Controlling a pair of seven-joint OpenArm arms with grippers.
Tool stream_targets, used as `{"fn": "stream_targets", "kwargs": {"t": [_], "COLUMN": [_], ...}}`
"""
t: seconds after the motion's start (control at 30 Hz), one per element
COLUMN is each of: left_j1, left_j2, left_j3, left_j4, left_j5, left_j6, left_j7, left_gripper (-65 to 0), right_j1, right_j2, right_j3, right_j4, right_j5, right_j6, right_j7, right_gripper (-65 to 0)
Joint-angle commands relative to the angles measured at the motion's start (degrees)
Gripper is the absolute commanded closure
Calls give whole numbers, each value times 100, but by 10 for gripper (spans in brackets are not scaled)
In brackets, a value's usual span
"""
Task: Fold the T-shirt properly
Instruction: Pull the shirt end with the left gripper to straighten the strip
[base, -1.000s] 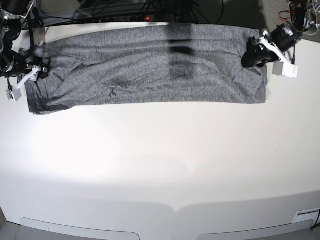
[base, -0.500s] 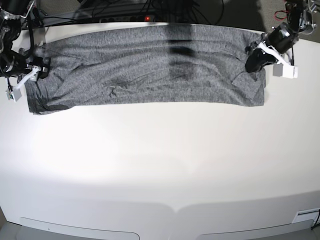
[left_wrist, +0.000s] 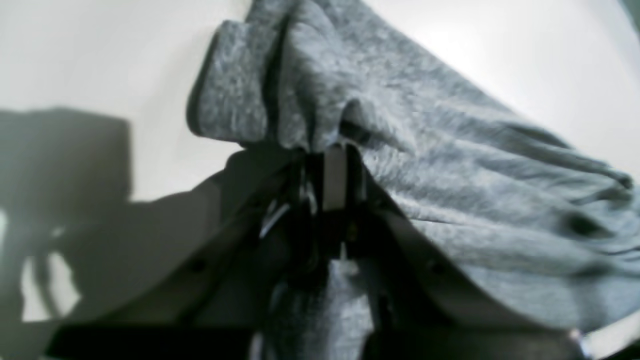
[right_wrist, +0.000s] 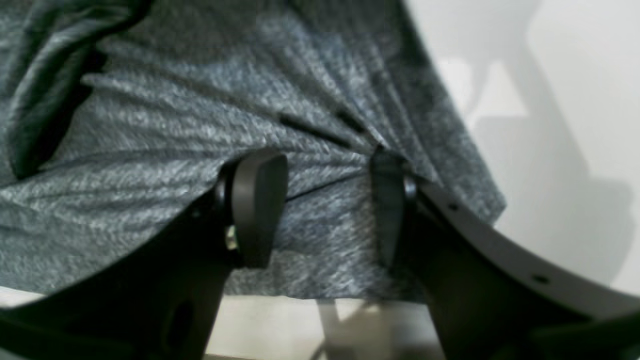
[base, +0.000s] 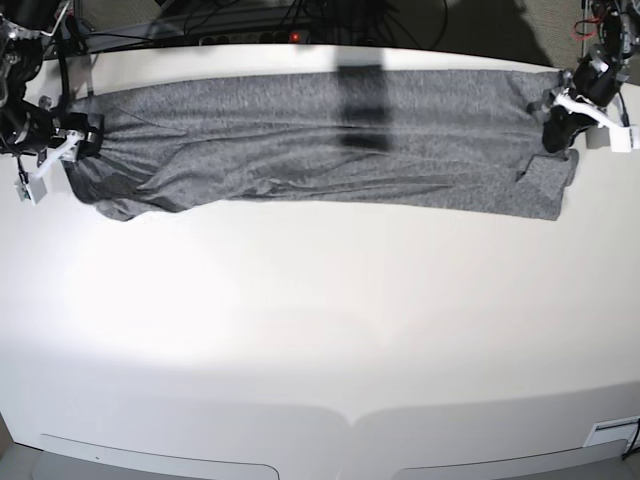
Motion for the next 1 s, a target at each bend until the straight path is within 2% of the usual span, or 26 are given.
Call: {"fn": "stream_targets", "kwargs": {"t": [0.0, 0.17, 0.3, 0.4, 0.5, 0.6, 0.73, 0.9, 0.97], "left_j1": [-13, -13, -13, -11, -13, -13, 2, -9, -13], "left_j2": [-92, -201, -531, -717, -793, -739, -560, -369, -310], "left_j3": [-164, -546, -568, -570, -568, -564, -564, -564, -564], "left_j4": [74, 72, 72, 74, 81, 85, 83, 83, 83], "left_j5": [37, 667, 693, 361, -278, -603, -612, -592, -595], "left_j6": [4, 24, 306, 304, 291, -22, -26, -50, -52], "left_j7": [-262, -654, -673, -654, -367, -164, -149, -153, -151], "left_gripper": [0, 0, 0, 0, 0, 0, 0, 0, 0], "right_j1": [39, 39, 39, 39, 37, 39, 39, 42, 42], "right_j2": [127, 127, 129, 127, 127, 129, 129, 157, 212], "right_j3": [37, 37, 37, 37, 37, 37, 37, 37, 39], "right_j4": [81, 81, 81, 81, 81, 81, 81, 81, 81], "right_j5": [11, 9, 9, 9, 9, 9, 70, 601, 1012], "right_j6": [25, 25, 25, 25, 25, 25, 25, 25, 25], "right_j7": [98, 186, 184, 184, 181, 186, 251, 243, 247], "right_gripper": [-314, -314, -314, -314, -314, -314, -314, -314, -314]}}
